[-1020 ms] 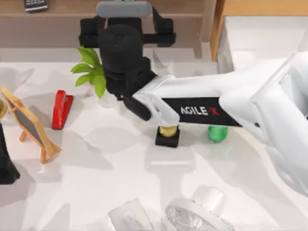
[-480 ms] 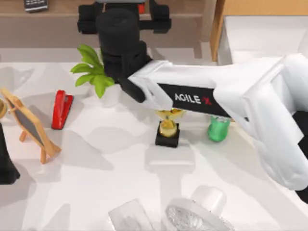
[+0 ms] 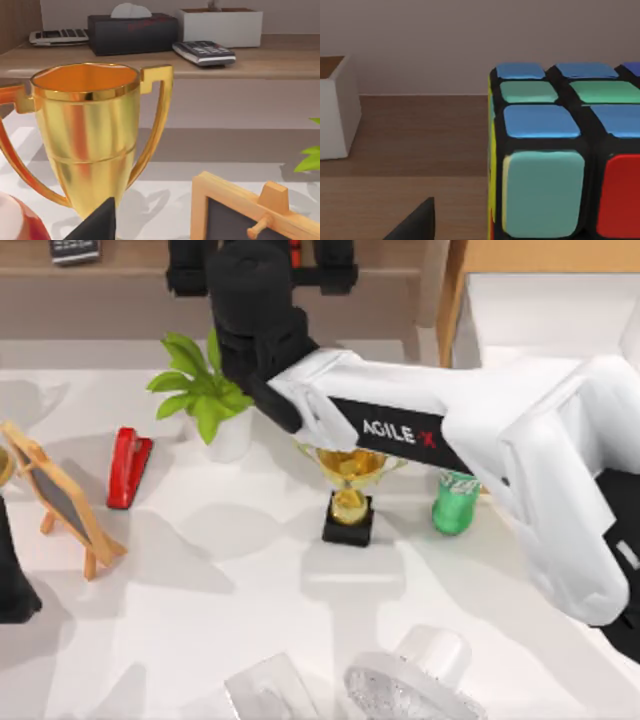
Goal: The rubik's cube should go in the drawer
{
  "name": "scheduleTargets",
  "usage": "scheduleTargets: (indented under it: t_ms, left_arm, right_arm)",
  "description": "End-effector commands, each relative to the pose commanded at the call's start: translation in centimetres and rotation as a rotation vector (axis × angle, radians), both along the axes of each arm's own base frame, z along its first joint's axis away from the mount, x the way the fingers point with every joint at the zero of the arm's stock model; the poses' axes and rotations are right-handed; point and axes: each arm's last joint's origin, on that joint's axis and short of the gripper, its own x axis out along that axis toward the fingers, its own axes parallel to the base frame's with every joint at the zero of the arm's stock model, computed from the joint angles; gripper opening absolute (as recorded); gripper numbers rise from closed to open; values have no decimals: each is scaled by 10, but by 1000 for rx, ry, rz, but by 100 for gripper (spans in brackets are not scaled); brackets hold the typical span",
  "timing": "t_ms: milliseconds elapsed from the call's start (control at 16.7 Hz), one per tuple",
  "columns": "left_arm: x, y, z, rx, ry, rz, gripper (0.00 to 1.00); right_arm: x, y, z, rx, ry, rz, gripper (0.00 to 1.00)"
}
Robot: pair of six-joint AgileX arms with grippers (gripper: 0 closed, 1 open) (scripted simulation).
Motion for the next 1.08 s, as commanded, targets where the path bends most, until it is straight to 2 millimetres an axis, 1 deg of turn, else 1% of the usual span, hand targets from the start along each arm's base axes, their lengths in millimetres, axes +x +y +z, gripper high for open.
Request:
scheduleTargets:
  t_ms: [780, 840, 1080]
  left_arm:
    - [0, 0, 0, 0, 0, 0, 100]
    - [0, 0, 0, 0, 0, 0, 100]
    - [0, 0, 0, 0, 0, 0, 100]
  right_arm:
    - [0, 0, 0, 0, 0, 0, 2]
    - [0, 0, 0, 0, 0, 0, 0]
    - [0, 0, 0, 0, 0, 0, 0]
